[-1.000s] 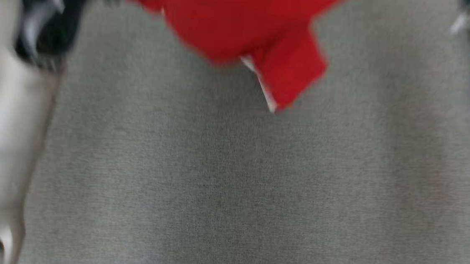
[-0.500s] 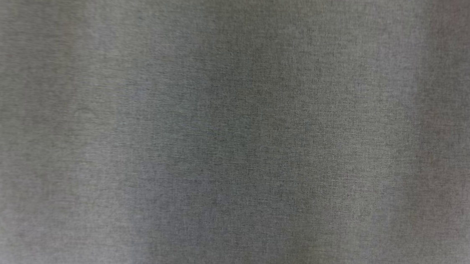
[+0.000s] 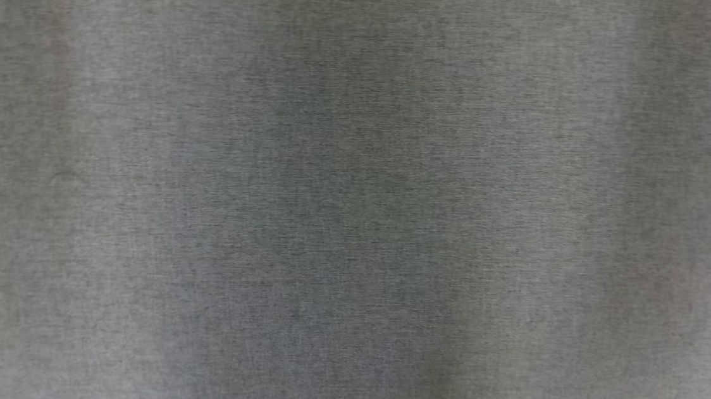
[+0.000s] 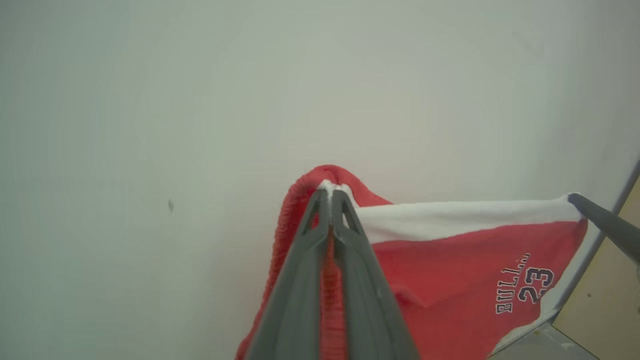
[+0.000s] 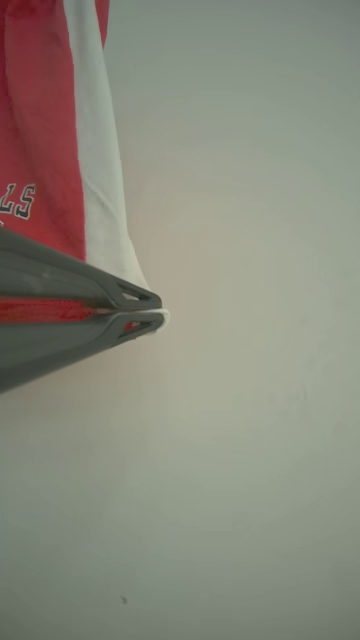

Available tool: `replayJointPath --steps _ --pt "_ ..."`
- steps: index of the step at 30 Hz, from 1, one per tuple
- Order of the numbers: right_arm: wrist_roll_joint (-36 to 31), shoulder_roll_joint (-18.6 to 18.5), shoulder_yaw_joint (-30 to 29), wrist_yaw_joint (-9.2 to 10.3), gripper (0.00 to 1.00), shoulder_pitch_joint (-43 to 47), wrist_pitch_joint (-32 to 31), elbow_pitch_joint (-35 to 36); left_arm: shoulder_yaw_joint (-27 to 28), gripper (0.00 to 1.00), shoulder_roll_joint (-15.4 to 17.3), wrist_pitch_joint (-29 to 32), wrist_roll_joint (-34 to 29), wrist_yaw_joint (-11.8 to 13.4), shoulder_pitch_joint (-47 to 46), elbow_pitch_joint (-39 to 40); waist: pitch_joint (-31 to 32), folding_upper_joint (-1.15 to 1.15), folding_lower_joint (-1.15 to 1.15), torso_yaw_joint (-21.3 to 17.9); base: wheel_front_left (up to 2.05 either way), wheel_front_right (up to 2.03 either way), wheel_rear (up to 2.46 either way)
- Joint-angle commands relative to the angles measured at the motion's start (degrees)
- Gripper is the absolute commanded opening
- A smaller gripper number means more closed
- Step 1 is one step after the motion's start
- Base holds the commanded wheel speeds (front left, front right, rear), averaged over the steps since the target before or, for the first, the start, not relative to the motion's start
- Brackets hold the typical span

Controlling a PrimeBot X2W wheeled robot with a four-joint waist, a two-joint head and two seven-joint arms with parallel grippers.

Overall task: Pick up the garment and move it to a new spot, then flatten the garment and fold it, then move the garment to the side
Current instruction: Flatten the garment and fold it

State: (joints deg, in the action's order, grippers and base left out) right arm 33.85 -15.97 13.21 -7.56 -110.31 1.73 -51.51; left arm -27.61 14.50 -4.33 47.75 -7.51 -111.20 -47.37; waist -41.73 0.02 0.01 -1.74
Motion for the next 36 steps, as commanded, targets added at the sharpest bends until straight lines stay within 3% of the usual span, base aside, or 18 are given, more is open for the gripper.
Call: replayJointPath --steps 1,9,14,21,28,36 --pt "1.2 0.1 1.5 0.16 0.00 1.8 0.7 0.4 -1.5 0.00 1.3 -0.7 1.4 0.1 2.2 0.7 0.4 -0.02 -0.01 -0.9 0.00 0.00 0.00" --pt "7.4 -3.0 8.4 0.16 0.00 13.6 0.6 8.1 -6.4 0.00 6.6 -3.4 8.1 0.1 14.9 9.6 4.5 -0.02 -0.01 -1.4 0.00 0.00 0.00" --pt "12.8 -7.0 12.7 0.16 0.00 28.7 0.7 18.8 -7.7 0.00 11.2 -7.2 11.3 0.1 30.1 18.1 8.9 -0.02 -0.01 -2.0 0.00 0.00 0.00" --pt "16.0 -11.2 13.9 0.16 0.00 49.5 1.2 31.8 -6.0 0.00 15.8 -10.5 10.0 5.8 52.6 31.4 13.9 -0.02 -0.01 -2.7 0.00 0.00 0.00" --pt "16.4 -12.9 9.7 0.16 0.00 68.8 1.2 39.3 -4.0 0.00 13.8 -10.9 6.7 10.0 73.0 42.9 19.0 -0.02 -0.01 -1.4 0.00 0.00 0.00" --pt "16.2 -10.4 0.8 0.16 0.00 90.8 -0.6 44.9 -1.2 0.00 9.5 -10.9 1.0 10.1 92.1 47.9 23.7 -0.02 -0.01 -0.4 0.00 0.00 0.00"
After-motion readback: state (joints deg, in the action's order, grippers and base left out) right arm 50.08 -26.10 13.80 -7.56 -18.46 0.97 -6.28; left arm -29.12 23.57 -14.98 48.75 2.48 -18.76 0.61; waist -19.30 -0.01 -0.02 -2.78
